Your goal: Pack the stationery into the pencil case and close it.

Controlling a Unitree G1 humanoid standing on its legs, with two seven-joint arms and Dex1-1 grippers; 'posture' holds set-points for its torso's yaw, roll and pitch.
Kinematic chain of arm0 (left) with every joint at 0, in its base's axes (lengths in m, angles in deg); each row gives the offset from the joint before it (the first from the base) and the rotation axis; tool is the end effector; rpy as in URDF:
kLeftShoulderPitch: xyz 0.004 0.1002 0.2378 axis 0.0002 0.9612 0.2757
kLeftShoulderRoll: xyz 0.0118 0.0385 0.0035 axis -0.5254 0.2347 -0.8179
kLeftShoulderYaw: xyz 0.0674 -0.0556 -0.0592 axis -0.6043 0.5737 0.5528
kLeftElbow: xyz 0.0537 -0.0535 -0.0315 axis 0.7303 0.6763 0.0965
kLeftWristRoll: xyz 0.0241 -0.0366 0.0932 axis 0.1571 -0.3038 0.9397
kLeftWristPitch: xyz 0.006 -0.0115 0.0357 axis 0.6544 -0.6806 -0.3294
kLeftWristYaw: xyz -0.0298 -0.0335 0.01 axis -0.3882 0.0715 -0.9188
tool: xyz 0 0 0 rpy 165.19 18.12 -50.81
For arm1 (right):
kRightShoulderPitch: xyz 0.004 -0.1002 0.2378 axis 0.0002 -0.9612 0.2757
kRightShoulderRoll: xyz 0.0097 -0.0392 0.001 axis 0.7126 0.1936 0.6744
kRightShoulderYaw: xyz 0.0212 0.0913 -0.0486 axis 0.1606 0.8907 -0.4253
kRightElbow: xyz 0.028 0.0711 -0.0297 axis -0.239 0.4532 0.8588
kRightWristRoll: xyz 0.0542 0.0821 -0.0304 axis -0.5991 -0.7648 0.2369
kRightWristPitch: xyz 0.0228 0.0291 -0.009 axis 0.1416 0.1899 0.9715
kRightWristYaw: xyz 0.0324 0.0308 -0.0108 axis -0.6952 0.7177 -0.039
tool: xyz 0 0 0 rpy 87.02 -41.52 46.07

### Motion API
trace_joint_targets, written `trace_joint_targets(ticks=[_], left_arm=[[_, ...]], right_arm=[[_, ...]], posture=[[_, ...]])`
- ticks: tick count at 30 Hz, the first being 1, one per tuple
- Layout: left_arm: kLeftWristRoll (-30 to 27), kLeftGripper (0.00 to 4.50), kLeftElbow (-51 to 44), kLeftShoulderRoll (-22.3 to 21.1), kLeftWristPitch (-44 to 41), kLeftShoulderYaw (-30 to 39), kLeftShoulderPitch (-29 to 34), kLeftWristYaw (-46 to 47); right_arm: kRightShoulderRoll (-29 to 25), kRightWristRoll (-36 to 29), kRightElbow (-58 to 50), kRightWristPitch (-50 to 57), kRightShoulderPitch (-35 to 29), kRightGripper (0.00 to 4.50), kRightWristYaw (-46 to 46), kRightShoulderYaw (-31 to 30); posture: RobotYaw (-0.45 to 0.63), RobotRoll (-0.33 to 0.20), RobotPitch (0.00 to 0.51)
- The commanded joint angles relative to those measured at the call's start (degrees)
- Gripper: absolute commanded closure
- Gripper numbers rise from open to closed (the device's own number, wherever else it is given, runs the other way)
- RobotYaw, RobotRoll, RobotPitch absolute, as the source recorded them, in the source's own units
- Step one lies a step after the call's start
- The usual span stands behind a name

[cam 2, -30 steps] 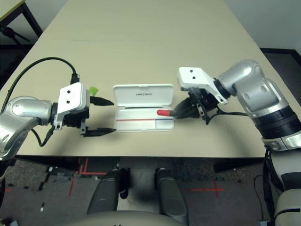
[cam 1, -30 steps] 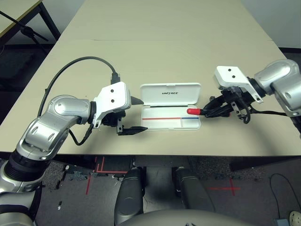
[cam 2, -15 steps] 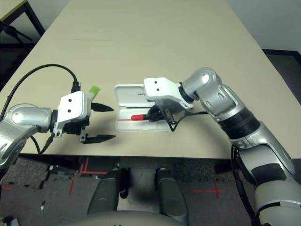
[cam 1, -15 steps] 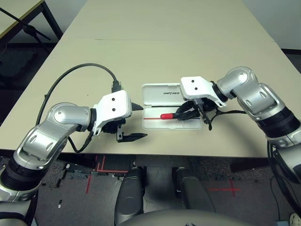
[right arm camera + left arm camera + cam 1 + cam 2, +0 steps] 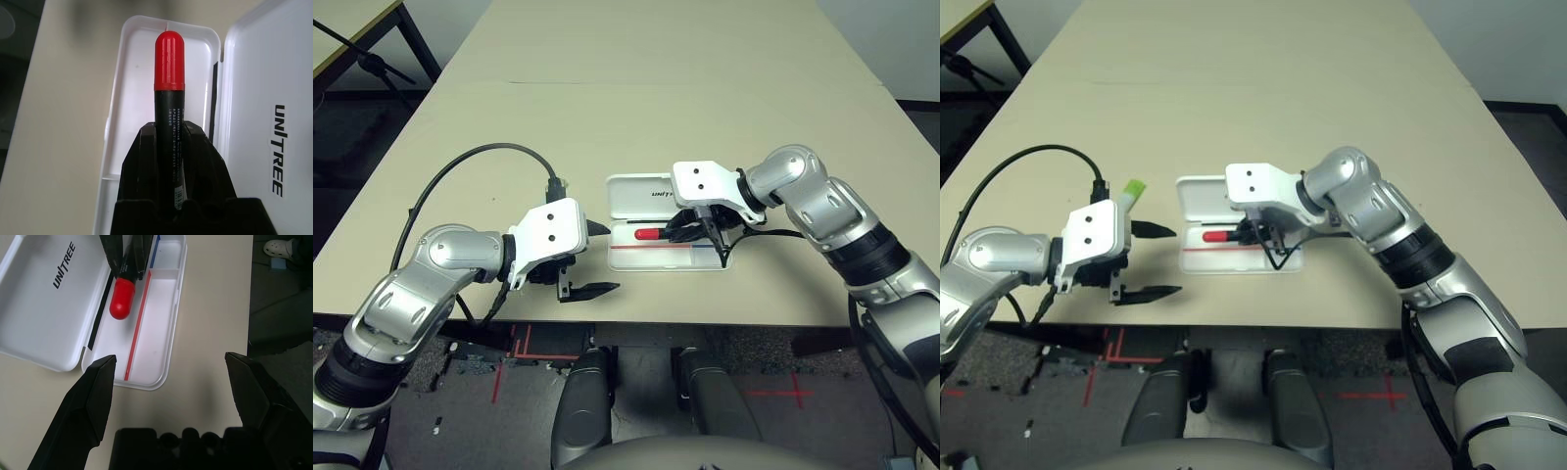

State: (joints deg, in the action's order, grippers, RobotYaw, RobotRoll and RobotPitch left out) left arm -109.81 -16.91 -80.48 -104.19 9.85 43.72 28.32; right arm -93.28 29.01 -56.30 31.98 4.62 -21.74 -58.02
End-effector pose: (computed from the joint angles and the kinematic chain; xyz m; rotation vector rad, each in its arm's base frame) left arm 0.2136 0.2057 0.1877 0.6220 0.2574 -1.2304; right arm 0.3129 -0.1328 0.2073 -0.8892 0.3493 1.4782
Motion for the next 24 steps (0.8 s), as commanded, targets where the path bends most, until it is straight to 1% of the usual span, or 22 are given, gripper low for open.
trace_joint_targets(ticks=[1,5,7,8,10,11,18,22,24], left_arm=[[0.5,0.00,-1.3,-0.2,0.5,-0.1,1.1,0.2],[0.0,0.00,-2.4,-0.2,-0.7,0.0,0.6,0.5],[-0.3,0.00,-3.3,-0.3,-1.6,0.0,0.5,0.8],[-0.4,0.00,-3.7,-0.3,-2.0,0.0,0.4,1.0],[-0.6,0.00,-3.7,-0.3,-2.5,0.0,-0.1,0.9],[-0.7,0.00,-3.5,-0.4,-2.7,0.1,-0.4,0.7],[-1.4,0.00,-2.1,-1.1,-3.5,1.0,-1.7,-0.2],[-1.4,0.00,-1.9,-1.1,-3.9,1.5,-1.1,0.4],[-0.9,0.00,-1.9,-1.0,-3.7,1.6,-0.1,1.0]], right_arm=[[0.7,0.7,1.1,-1.7,0.1,3.66,0.8,-0.1],[1.2,0.7,1.9,-2.8,0.3,2.23,1.3,0.4],[1.0,0.3,1.9,-2.9,0.4,1.39,0.9,0.8],[0.8,-0.3,1.7,-2.7,0.3,1.08,0.4,1.2],[0.0,-1.5,1.0,-2.3,-0.1,0.25,-0.8,2.0],[-0.6,-2.3,0.5,-2.1,-0.3,0.02,-1.5,2.4],[-6.9,-9.9,-4.2,2.4,-2.9,0.02,-7.1,7.8],[-10.3,-14.8,-7.0,6.0,-4.9,0.02,-8.2,12.2],[-12.6,-18.5,-8.7,8.2,-6.7,0.02,-8.7,15.8]], posture=[[0.12,0.000,0.153],[0.12,0.000,0.155],[0.12,0.000,0.157],[0.12,0.000,0.158],[0.12,0.000,0.159],[0.12,0.000,0.159],[0.12,0.000,0.162],[0.12,0.000,0.160],[0.12,0.000,0.158]])
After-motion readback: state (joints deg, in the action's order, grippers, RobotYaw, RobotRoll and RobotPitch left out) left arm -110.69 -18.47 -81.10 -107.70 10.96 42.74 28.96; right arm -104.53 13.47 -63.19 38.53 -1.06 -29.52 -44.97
